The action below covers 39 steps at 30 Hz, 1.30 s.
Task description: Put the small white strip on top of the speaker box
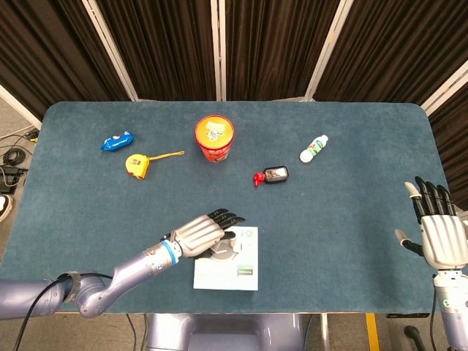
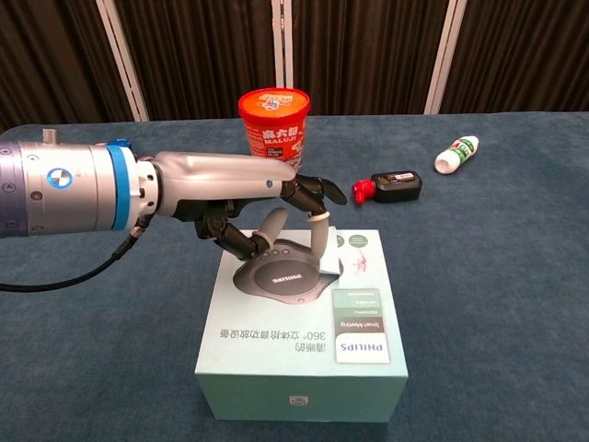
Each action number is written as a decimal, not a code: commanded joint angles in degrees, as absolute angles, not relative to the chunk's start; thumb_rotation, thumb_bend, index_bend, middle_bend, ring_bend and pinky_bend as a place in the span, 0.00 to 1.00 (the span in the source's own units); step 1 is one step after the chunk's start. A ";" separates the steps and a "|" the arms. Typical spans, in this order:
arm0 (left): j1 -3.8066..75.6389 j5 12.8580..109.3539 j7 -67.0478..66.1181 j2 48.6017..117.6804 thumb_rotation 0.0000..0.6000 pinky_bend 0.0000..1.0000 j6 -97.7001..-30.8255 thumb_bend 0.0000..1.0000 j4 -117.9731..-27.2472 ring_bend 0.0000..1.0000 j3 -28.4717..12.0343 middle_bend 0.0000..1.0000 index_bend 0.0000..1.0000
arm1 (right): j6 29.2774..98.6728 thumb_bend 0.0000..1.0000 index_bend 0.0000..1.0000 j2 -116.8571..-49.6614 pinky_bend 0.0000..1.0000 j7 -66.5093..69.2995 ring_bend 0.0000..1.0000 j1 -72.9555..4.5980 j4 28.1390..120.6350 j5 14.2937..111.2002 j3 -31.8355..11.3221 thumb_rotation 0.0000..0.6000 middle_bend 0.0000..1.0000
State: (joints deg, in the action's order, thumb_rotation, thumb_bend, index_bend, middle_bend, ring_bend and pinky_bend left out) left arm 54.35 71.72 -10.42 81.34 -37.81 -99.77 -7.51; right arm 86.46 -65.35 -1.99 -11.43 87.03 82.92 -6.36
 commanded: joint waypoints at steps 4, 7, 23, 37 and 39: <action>54.71 71.19 -11.07 81.85 1.00 0.00 -38.43 1.00 -100.06 0.00 -6.64 0.00 0.35 | 86.15 0.13 0.05 -65.18 0.00 -2.40 0.00 -11.24 87.09 82.96 -6.57 1.00 0.00; 54.75 71.34 -11.37 82.01 1.00 0.00 -38.95 1.00 -100.09 0.00 -6.28 0.00 0.35 | 85.64 0.12 0.05 -64.64 0.00 -2.80 0.00 -11.12 87.73 82.99 -6.46 1.00 0.00; 55.11 70.05 -12.52 82.31 1.00 0.00 -40.02 1.00 -100.73 0.00 -4.89 0.00 0.35 | 84.67 0.00 0.03 -62.80 0.00 -3.35 0.00 -10.50 90.51 82.61 -6.97 1.00 0.00; 55.71 69.53 -15.22 83.07 1.00 0.00 -41.01 1.00 -101.23 0.00 -3.94 0.00 0.35 | 85.04 0.00 0.03 -62.59 0.00 -2.48 0.00 -10.12 90.55 83.05 -7.50 1.00 0.00; 55.81 69.52 -15.55 83.35 1.00 0.00 -41.19 1.00 -101.40 0.00 -3.88 0.00 0.35 | 84.95 0.00 0.03 -62.55 0.00 -2.34 0.00 -10.09 90.56 83.00 -7.57 1.00 0.00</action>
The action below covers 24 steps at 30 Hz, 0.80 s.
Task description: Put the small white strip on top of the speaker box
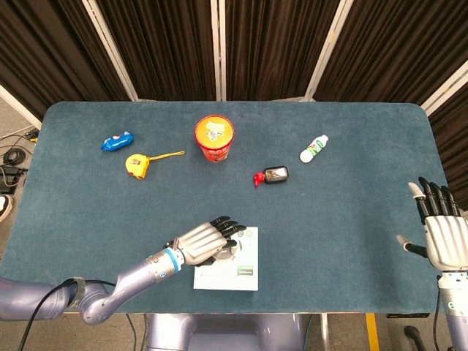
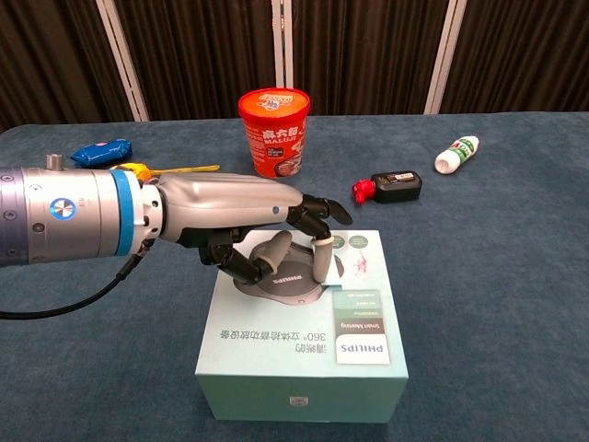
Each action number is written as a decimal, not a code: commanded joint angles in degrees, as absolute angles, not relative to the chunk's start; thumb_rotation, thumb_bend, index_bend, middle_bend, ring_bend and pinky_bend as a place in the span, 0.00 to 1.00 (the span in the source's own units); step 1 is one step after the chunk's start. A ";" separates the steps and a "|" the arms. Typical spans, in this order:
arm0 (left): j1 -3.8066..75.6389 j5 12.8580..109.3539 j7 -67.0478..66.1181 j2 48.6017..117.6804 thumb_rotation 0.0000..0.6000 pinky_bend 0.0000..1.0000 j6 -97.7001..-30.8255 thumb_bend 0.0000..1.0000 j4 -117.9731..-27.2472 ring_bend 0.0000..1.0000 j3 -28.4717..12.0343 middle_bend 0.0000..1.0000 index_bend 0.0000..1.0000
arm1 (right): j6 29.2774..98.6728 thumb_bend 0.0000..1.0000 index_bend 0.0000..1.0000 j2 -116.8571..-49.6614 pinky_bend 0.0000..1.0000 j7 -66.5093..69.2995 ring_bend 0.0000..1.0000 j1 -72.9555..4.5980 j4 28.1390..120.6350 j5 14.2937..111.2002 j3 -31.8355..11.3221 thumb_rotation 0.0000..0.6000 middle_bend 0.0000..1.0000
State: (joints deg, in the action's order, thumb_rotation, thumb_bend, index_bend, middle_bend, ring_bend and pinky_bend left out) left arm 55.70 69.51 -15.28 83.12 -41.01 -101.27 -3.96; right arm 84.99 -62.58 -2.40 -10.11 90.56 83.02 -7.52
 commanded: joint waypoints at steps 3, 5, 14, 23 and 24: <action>56.07 69.37 -16.19 83.85 1.00 0.00 -41.32 1.00 -101.48 0.00 -3.85 0.00 0.35 | 84.93 0.00 0.03 -62.53 0.00 -2.33 0.00 -10.06 90.56 83.05 -7.64 1.00 0.00; 56.30 69.19 -16.74 84.27 1.00 0.00 -41.40 1.00 -101.41 0.00 -3.85 0.00 0.35 | 84.94 0.00 0.03 -62.51 0.00 -2.31 0.00 -10.01 90.60 83.06 -7.70 1.00 0.00; 56.78 68.40 -18.12 85.20 1.00 0.00 -41.90 1.00 -101.41 0.00 -3.81 0.00 0.35 | 84.88 0.00 0.03 -62.45 0.00 -2.15 0.00 -9.89 90.66 83.15 -7.80 1.00 0.00; 56.23 69.91 -17.27 84.97 1.00 0.00 -43.78 1.00 -101.62 0.00 -4.21 0.00 0.35 | 84.88 0.00 0.03 -62.31 0.00 -1.96 0.00 -9.78 90.76 83.07 -8.03 1.00 0.00; 56.26 70.02 -17.07 85.02 1.00 0.00 -43.76 1.00 -101.59 0.00 -4.28 0.00 0.35 | 84.85 0.00 0.03 -62.31 0.00 -1.94 0.00 -9.78 90.77 83.06 -8.05 1.00 0.00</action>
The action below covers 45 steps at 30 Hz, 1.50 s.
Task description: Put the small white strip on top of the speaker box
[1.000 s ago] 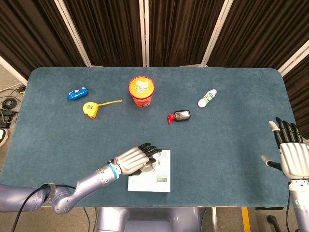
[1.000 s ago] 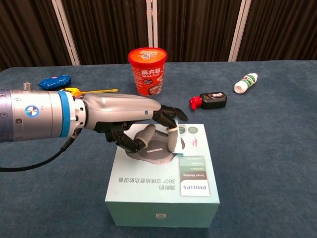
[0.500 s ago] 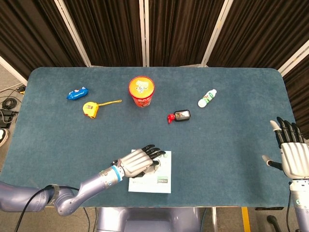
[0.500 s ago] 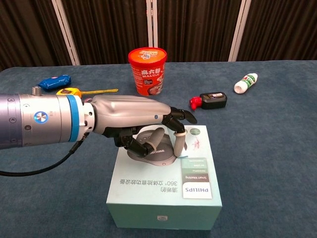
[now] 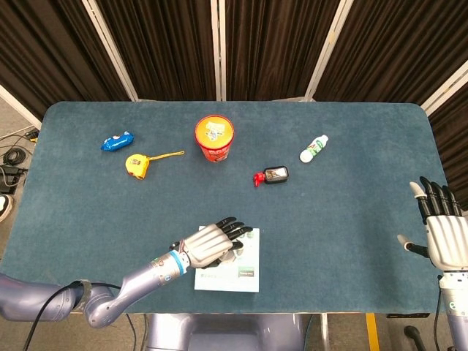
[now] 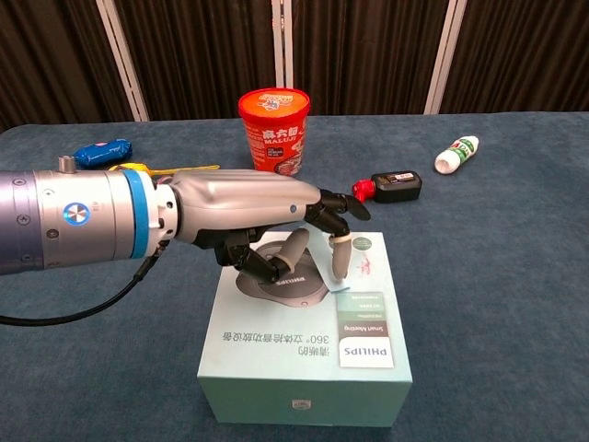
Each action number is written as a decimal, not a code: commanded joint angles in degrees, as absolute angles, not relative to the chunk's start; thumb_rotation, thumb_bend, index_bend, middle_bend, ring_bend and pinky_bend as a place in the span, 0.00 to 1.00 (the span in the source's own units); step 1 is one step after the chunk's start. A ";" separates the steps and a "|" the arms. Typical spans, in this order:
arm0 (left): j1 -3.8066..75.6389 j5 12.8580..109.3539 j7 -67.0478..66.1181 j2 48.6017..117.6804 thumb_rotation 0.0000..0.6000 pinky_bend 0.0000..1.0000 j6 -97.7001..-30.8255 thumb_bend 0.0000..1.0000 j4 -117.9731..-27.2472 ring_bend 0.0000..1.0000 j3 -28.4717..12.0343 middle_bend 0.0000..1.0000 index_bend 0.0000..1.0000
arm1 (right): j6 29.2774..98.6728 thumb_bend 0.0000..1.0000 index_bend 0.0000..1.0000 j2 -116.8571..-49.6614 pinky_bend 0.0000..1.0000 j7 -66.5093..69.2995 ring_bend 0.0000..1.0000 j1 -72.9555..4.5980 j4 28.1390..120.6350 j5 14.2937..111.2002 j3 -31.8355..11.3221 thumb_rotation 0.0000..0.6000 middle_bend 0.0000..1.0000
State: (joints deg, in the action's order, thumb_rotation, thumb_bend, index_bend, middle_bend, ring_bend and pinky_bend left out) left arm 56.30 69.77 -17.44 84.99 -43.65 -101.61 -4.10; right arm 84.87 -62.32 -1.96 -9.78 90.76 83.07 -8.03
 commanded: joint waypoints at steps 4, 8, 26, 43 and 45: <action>56.52 69.98 -16.70 85.35 1.00 0.00 -43.23 1.00 -101.45 0.00 -4.31 0.00 0.35 | 84.81 0.00 0.03 -62.28 0.00 -1.84 0.00 -9.75 90.75 83.03 -8.10 1.00 0.00; 56.87 69.56 -17.39 85.90 1.00 0.00 -42.57 1.00 -101.04 0.00 -3.83 0.00 0.36 | 84.85 0.00 0.04 -62.22 0.00 -1.67 0.00 -9.70 90.77 83.03 -8.19 1.00 0.00; 56.69 68.74 -17.11 85.80 1.00 0.00 -43.50 1.00 -101.58 0.00 -4.18 0.00 0.36 | 84.47 0.00 0.04 -61.82 0.00 -0.43 0.00 -9.59 90.77 82.61 -8.55 1.00 0.00; 56.89 67.64 -17.16 86.41 1.00 0.00 -42.96 1.00 -101.35 0.00 -3.73 0.00 0.36 | 84.21 0.00 0.05 -61.66 0.00 -0.10 0.00 -9.53 90.73 82.35 -8.71 1.00 0.00; 56.71 67.84 -16.85 86.14 1.00 0.00 -43.42 1.00 -101.49 0.00 -3.97 0.00 0.36 | 84.18 0.00 0.05 -61.63 0.00 -0.12 0.00 -9.55 90.74 82.38 -8.71 1.00 0.00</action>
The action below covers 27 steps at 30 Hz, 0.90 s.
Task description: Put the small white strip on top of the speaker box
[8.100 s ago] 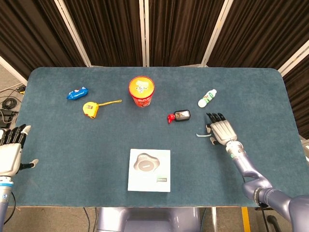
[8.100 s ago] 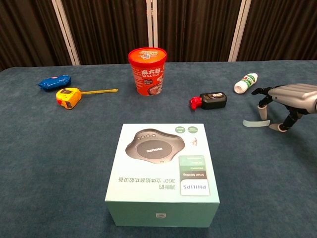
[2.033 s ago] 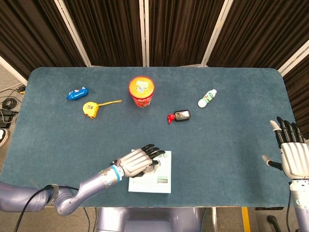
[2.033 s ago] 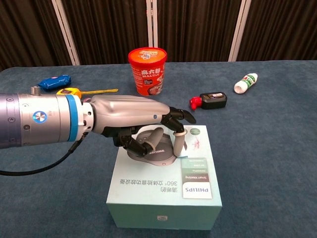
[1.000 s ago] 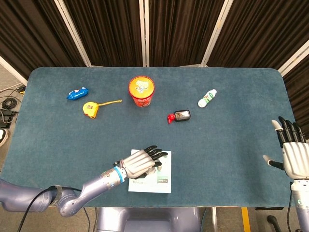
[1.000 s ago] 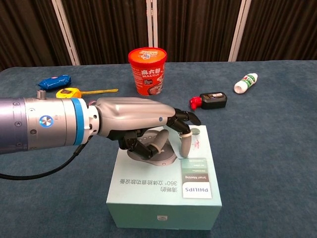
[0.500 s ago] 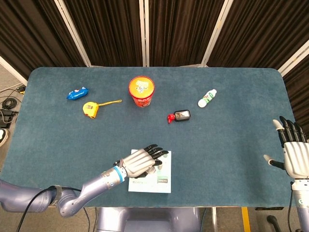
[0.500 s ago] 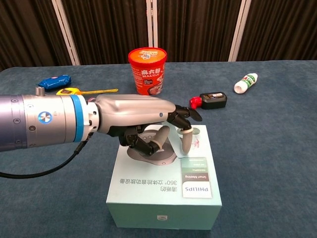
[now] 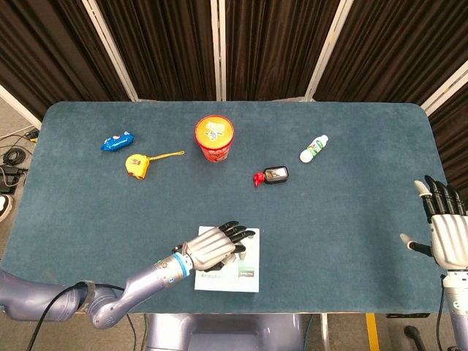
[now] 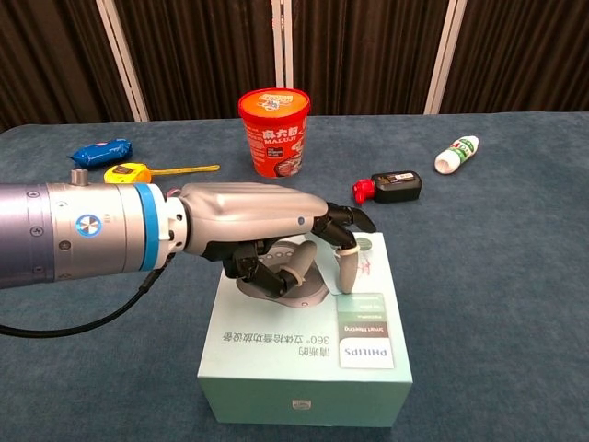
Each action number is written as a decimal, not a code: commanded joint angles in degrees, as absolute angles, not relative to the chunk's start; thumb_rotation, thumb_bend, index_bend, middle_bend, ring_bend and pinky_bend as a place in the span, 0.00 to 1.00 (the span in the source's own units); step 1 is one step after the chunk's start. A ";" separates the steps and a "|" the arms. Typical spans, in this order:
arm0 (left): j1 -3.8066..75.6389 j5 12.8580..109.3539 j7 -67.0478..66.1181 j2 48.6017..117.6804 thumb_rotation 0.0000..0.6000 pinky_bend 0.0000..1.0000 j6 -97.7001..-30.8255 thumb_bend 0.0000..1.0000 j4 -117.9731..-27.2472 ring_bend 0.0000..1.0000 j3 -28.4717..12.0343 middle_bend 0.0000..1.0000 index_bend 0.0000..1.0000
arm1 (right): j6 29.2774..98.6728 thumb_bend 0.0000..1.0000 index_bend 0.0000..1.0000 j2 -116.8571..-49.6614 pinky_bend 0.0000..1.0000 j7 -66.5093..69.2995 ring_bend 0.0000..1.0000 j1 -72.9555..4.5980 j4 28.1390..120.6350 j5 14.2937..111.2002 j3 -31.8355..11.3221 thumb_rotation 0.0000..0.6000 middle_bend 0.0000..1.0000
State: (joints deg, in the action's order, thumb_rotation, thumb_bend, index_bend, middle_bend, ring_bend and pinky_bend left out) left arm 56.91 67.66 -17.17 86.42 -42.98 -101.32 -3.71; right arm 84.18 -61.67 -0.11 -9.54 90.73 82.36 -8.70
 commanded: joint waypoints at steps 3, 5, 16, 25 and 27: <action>56.60 67.78 -16.30 85.58 1.00 0.00 -43.29 1.00 -101.80 0.00 -4.01 0.00 0.36 | 84.08 0.00 0.05 -61.65 0.00 -0.19 0.00 -9.56 90.75 82.39 -8.67 1.00 0.00; 56.56 67.97 -16.16 85.28 1.00 0.00 -43.04 1.00 -101.86 0.00 -3.73 0.00 0.36 | 84.15 0.00 0.05 -61.69 0.00 -0.23 0.00 -9.56 90.73 82.40 -8.72 1.00 0.00; 56.43 68.41 -15.37 85.05 1.00 0.00 -42.48 1.00 -101.27 0.00 -3.27 0.00 0.37 | 84.13 0.00 0.05 -61.68 0.00 -0.27 0.00 -9.54 90.75 82.36 -8.78 1.00 0.00; 56.18 69.59 -14.88 84.94 1.00 0.00 -43.36 1.00 -101.87 0.00 -3.67 0.00 0.37 | 84.26 0.00 0.06 -61.53 0.00 -0.10 0.00 -9.45 90.82 82.32 -8.87 1.00 0.00; 56.21 69.86 -15.28 84.85 1.00 0.00 -43.03 1.00 -101.95 0.00 -3.15 0.00 0.37 | 84.17 0.00 0.06 -61.54 0.00 -0.05 0.00 -9.49 90.80 82.29 -8.89 1.00 0.00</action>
State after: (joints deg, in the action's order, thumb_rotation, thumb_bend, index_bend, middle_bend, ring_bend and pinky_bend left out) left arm 56.19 69.75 -15.06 84.89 -43.21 -101.92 -3.42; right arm 84.20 -61.53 -0.05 -9.47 90.81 82.28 -8.89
